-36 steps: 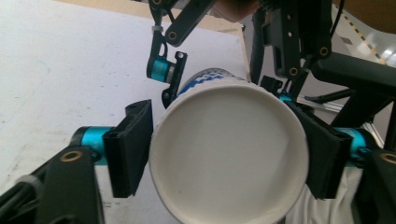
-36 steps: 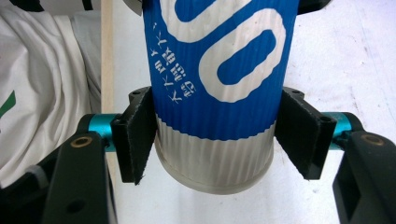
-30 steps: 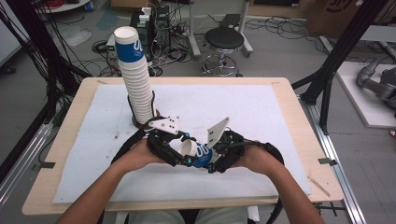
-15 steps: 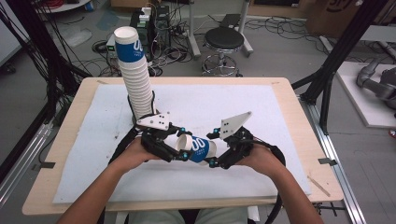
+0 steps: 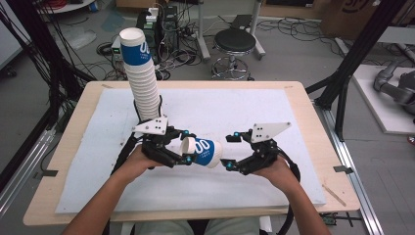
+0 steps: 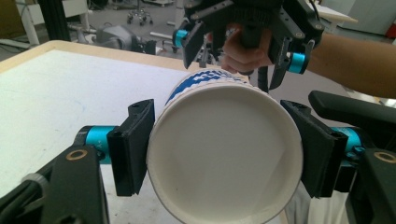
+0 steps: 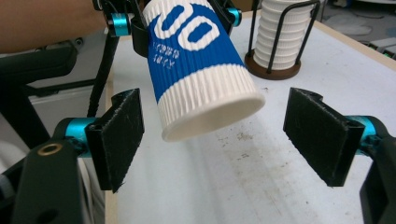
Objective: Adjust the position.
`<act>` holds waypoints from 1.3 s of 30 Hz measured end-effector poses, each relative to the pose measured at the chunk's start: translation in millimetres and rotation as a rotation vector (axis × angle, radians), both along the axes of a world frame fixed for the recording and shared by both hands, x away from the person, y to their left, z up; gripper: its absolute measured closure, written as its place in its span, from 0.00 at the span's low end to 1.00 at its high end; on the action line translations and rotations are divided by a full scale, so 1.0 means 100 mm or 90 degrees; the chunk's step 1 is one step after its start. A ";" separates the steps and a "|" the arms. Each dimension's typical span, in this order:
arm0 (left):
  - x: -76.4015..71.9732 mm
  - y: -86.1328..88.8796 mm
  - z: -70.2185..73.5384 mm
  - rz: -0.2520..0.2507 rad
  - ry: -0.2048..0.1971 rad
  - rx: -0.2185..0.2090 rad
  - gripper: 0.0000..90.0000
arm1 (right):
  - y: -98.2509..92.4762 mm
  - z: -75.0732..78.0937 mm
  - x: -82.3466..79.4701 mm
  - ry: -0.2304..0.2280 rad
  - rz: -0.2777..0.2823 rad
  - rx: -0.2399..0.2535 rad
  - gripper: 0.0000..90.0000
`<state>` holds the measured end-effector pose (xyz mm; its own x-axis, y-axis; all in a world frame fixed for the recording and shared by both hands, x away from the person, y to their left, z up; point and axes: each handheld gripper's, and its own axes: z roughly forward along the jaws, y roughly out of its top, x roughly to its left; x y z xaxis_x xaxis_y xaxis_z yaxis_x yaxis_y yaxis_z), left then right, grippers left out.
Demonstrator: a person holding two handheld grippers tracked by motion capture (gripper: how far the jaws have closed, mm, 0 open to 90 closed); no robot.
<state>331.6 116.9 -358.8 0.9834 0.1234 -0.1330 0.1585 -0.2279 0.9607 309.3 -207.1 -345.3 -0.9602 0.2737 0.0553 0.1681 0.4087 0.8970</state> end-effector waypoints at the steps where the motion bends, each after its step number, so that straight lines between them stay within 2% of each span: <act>1: 0.00 0.00 -0.01 0.001 0.000 -0.009 0.33 | -0.01 -0.02 -0.01 -0.001 -0.003 0.005 0.23; 7: -0.02 0.02 -0.04 0.005 -0.007 -0.037 0.33 | -0.03 -0.13 -0.05 -0.001 -0.010 0.040 0.23; 13: -0.03 0.05 -0.07 -0.009 -0.012 -0.066 0.33 | -0.05 -0.21 -0.07 0.001 -0.015 0.074 0.23; 19: -0.05 0.07 -0.10 -0.021 -0.017 -0.087 0.33 | -0.05 -0.29 -0.09 0.017 -0.011 0.094 0.23; 28: -0.08 0.03 -0.12 -0.051 -0.022 -0.101 0.33 | -0.03 -0.41 -0.13 0.036 0.003 0.120 0.23; 31: -0.09 0.01 -0.13 -0.057 -0.023 -0.102 0.33 | -0.01 -0.43 -0.13 0.041 0.012 0.118 0.23; 34: -0.09 -0.01 -0.13 -0.060 -0.020 -0.107 0.33 | 0.00 -0.43 -0.13 0.048 0.017 0.130 0.22; 39: -0.10 -0.04 -0.14 -0.071 -0.016 -0.130 0.33 | 0.01 -0.43 -0.13 0.061 0.030 0.152 0.22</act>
